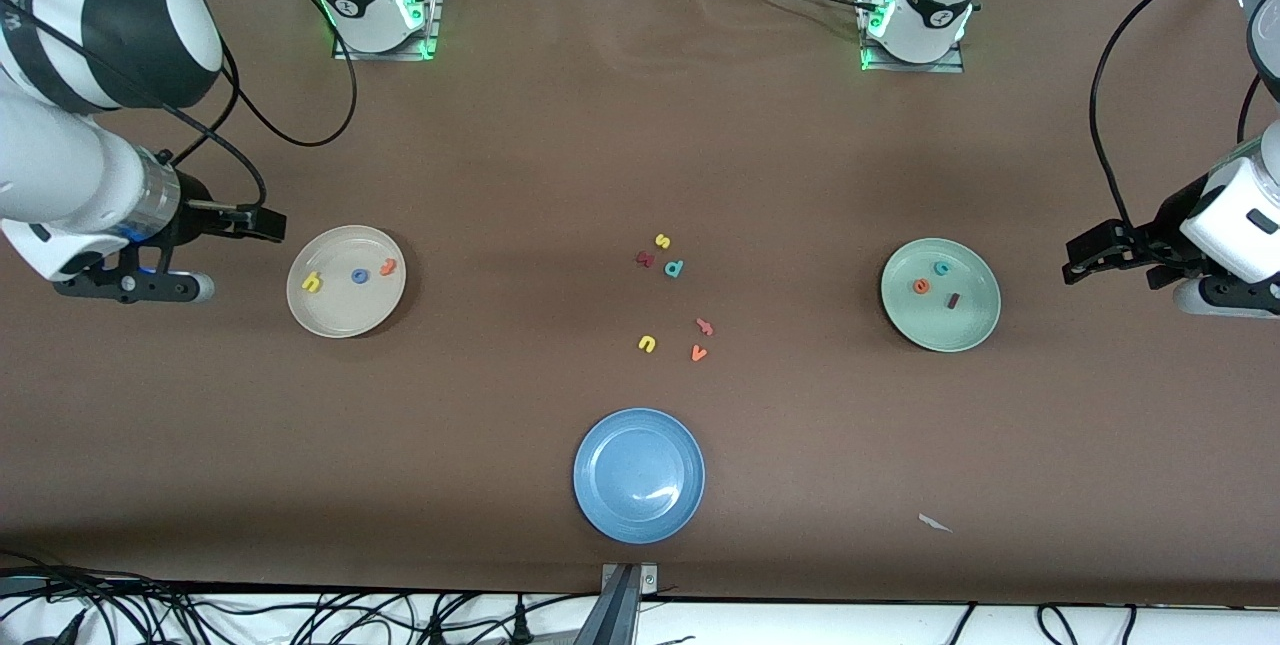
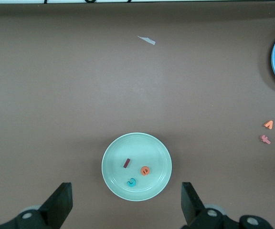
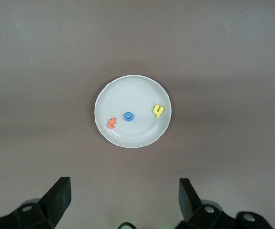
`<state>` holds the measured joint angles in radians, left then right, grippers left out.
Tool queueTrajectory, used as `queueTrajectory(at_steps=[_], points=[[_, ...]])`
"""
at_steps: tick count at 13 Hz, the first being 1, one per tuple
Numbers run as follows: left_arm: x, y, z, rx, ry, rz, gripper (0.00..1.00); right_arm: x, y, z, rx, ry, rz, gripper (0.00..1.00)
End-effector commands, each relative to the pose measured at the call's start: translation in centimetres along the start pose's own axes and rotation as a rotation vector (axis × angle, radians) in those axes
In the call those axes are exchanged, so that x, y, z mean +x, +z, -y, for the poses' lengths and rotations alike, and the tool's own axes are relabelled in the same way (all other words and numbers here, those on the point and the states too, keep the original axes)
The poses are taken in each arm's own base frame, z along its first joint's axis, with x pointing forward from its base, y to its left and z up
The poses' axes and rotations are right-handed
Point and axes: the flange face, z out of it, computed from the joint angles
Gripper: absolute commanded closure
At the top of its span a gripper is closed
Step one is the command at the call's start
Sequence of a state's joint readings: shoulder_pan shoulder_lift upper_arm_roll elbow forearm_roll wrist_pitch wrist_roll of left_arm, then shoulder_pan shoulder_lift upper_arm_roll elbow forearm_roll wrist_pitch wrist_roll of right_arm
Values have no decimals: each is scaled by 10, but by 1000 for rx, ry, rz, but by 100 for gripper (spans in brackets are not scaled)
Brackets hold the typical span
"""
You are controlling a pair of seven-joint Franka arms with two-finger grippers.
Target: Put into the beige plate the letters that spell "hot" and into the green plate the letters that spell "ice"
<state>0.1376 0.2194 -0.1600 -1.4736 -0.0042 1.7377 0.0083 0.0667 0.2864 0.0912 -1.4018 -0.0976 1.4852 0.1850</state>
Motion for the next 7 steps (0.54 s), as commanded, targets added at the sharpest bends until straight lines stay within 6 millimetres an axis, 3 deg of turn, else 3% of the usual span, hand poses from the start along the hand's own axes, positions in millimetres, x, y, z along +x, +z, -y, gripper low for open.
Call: queueTrajectory(at_steps=[1, 7], points=[[0, -3, -1, -32, -7, 6, 0, -7, -22, 2, -14, -37, -24, 0], [0, -2, -1, -32, -7, 7, 0, -3, -17, -16, 15, -87, -7, 0]])
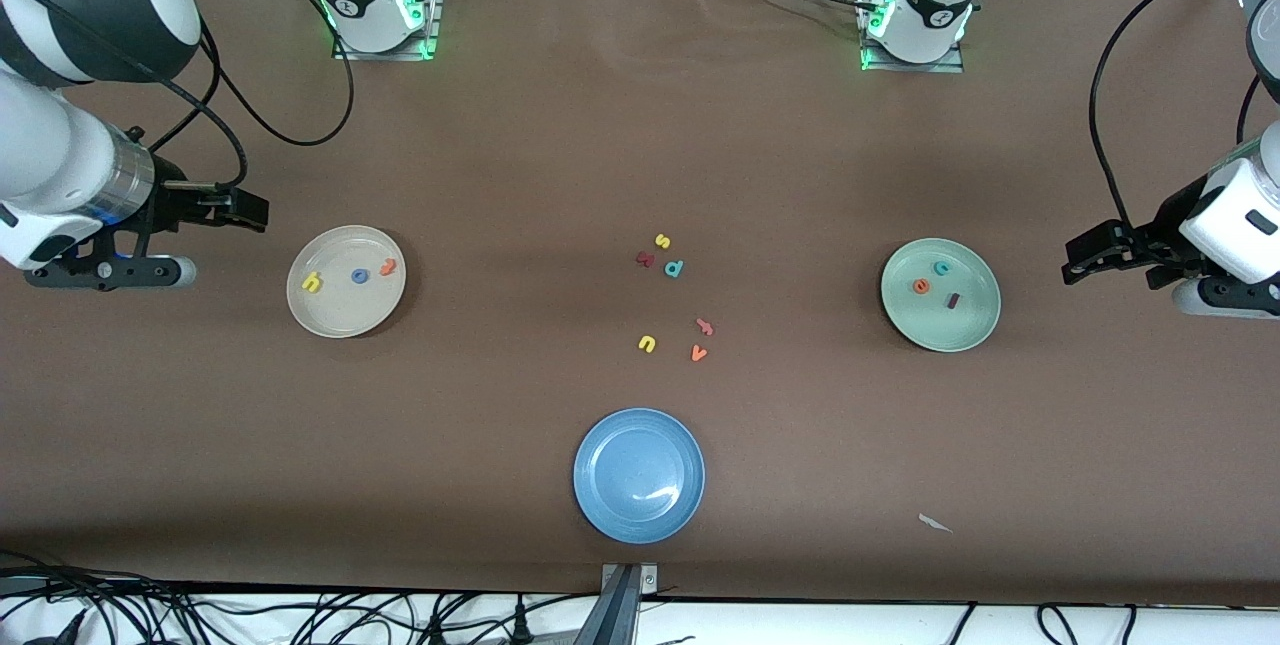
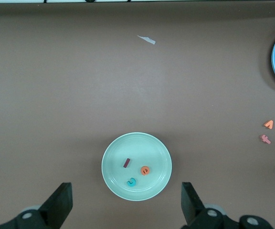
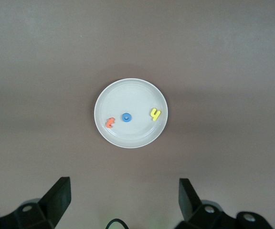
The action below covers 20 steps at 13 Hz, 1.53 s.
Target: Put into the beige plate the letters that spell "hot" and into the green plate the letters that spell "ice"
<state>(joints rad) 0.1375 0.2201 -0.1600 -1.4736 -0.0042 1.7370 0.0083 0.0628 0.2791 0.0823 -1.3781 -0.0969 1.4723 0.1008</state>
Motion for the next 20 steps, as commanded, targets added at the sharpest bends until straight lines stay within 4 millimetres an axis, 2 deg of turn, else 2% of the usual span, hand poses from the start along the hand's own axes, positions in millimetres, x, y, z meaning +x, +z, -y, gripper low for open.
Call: queueTrajectory(at_steps=[1, 3, 6, 9, 13, 15, 20], points=[[0, -4, -1, -32, -7, 3, 0, -1, -6, -8, 41, -13, 0, 0], [0, -3, -1, -32, -7, 5, 0, -5, -3, -8, 59, -2, 5, 0], [0, -4, -1, -32, -5, 3, 0, -27, 9, -9, 55, 0, -41, 0], [0, -4, -2, -32, -5, 2, 0, -35, 6, -9, 56, -4, -60, 0], [0, -5, -3, -32, -4, 0, 0, -34, 1, -11, 58, -2, -60, 0], [0, -5, -3, -32, -4, 0, 0, -33, -14, -16, 61, 4, -67, 0], [1, -6, -6, -32, 2, -6, 0, -25, -7, -3, 45, -30, -62, 0]])
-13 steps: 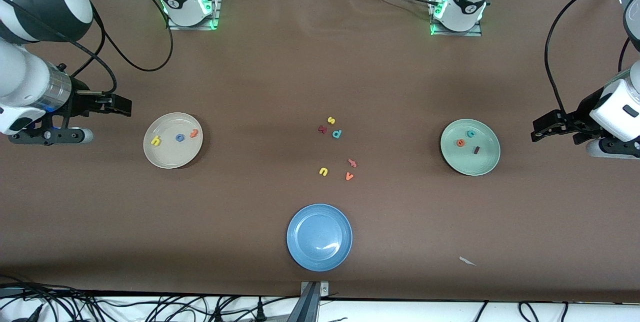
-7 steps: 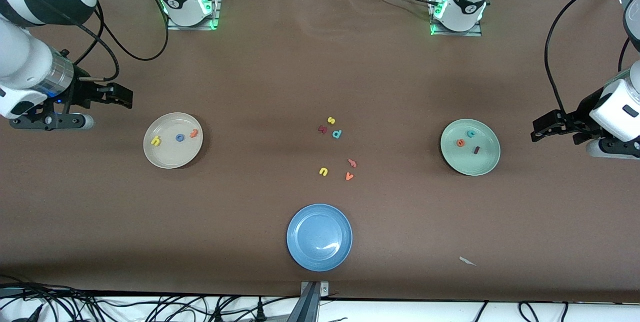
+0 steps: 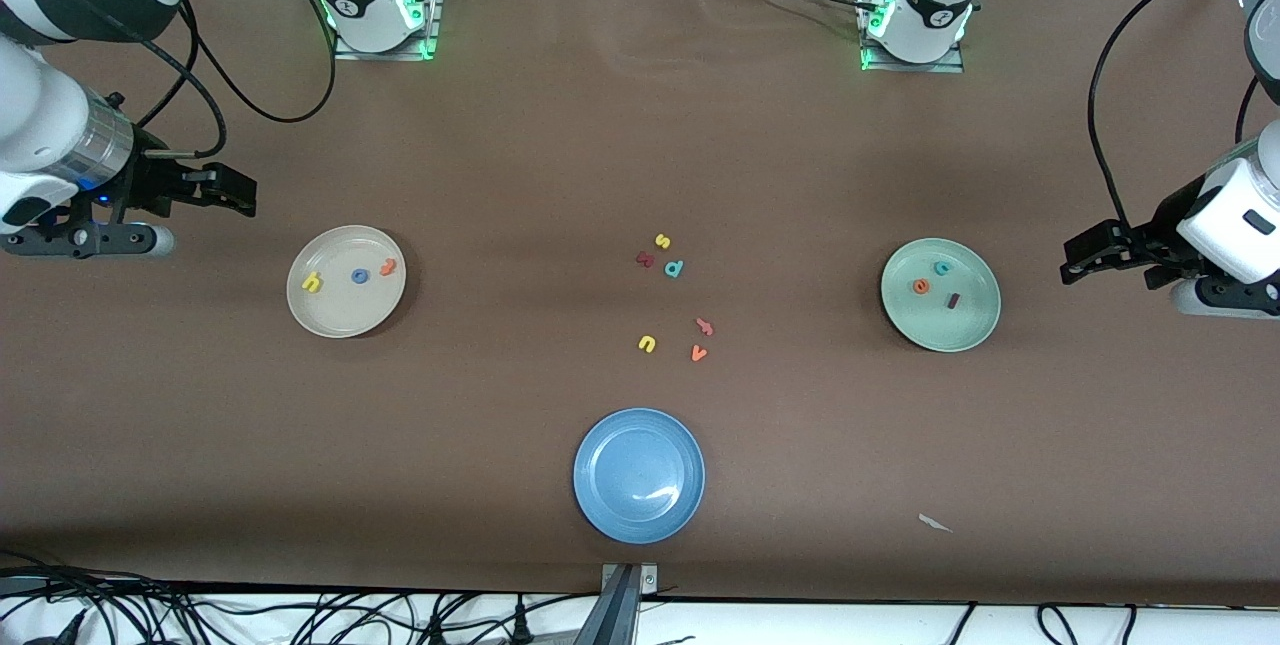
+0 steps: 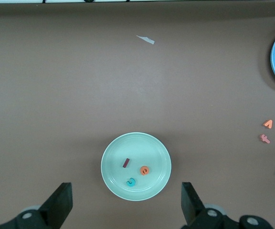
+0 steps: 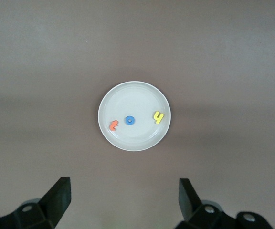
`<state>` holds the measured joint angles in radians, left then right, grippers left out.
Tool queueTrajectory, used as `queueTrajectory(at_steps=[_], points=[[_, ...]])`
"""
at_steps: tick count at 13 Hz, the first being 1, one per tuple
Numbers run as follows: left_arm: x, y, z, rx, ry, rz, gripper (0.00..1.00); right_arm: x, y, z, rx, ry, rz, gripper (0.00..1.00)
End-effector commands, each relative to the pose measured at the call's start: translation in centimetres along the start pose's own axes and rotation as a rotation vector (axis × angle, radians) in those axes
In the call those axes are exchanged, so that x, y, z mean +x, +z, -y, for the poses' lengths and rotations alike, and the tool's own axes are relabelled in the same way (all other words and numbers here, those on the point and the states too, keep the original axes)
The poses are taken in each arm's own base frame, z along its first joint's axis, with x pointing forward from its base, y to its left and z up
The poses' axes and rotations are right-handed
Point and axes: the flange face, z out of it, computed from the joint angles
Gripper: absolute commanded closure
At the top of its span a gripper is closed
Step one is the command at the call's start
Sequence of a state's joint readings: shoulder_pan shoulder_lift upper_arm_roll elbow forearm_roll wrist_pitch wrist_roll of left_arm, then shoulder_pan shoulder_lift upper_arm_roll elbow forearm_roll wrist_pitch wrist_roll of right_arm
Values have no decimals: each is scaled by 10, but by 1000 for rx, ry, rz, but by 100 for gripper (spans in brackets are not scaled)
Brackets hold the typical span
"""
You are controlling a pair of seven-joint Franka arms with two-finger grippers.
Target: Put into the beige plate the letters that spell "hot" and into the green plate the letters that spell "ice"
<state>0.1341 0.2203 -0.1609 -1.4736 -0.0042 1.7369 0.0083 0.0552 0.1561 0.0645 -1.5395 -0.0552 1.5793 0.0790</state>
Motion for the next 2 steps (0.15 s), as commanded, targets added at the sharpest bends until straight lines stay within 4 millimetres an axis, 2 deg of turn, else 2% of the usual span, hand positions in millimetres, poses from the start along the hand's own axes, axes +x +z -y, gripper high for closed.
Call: queueTrajectory(at_steps=[1, 2], points=[[2, -11, -4, -32, -3, -17, 0, 1, -4, 10, 6, -35, 1, 0], [4, -11, -4, -33, 0, -18, 0, 1, -7, 12, 6, -39, 0, 0]])
